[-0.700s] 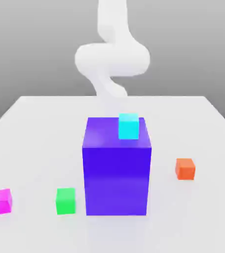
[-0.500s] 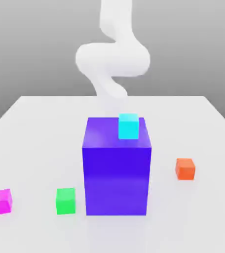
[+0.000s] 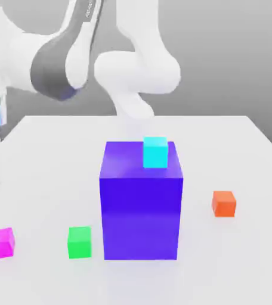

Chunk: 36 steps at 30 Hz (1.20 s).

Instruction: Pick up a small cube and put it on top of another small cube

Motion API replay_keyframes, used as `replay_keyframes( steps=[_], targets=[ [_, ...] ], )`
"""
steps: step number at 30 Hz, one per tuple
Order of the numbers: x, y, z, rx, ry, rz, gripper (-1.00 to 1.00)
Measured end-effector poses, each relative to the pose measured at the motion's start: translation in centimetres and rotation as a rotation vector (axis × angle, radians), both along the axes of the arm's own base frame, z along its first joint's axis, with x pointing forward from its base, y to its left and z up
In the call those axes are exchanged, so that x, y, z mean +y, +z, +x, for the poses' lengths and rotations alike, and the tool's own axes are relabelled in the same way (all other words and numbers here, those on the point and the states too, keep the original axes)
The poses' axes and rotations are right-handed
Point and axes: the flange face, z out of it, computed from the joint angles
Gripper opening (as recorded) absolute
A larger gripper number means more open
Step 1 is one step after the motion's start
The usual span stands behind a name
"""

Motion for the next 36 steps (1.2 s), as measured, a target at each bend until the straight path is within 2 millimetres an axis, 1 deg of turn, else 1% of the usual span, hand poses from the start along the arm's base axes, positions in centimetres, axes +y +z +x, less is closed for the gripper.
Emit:
replay_keyframes(
  steps=[2, 4, 6, 9, 10, 15, 16, 17, 19, 22, 23, 26, 30, 32, 35, 36],
  targets=[
    [-1.0, -3.8, -1.7, 0.038, -0.078, 0.041, 0.00],
    [-2.0, -7.4, -3.7, 0.075, -0.162, 0.084, 0.00],
    [-2.4, -10.3, -4.5, 0.088, -0.195, 0.099, 0.00],
    [-2.5, -14.1, -4.7, 0.092, -0.204, 0.103, 0.00],
    [-2.4, -15.1, -4.8, 0.093, -0.205, 0.103, -1.00],
    [-2.4, -15.1, -4.8, 0.092, -0.205, 0.102, -1.00],
    [-2.4, -15.6, -4.8, 0.092, -0.205, 0.102, -1.00],
    [-2.4, -15.3, -4.8, 0.092, -0.205, 0.103, -1.00],
    [-2.5, -13.4, -4.8, 0.092, -0.206, 0.103, -1.00],
    [-2.3, -10.0, -4.8, 0.091, -0.205, 0.104, -1.00],
    [-1.4, -9.1, -4.5, 0.086, -0.204, 0.109, -1.00],
    [2.6, -7.1, -3.6, 0.071, -0.196, 0.126, -1.00],
    [9.2, -5.2, -2.9, 0.068, -0.158, 0.134, -1.00],
    [12.0, -4.6, -3.2, 0.073, -0.150, 0.129, -1.00],
    [14.8, -4.1, -4.5, 0.087, -0.169, 0.111, -1.00],
    [15.2, -4.4, -4.7, 0.090, -0.172, 0.105, -1.00]
  ],
)
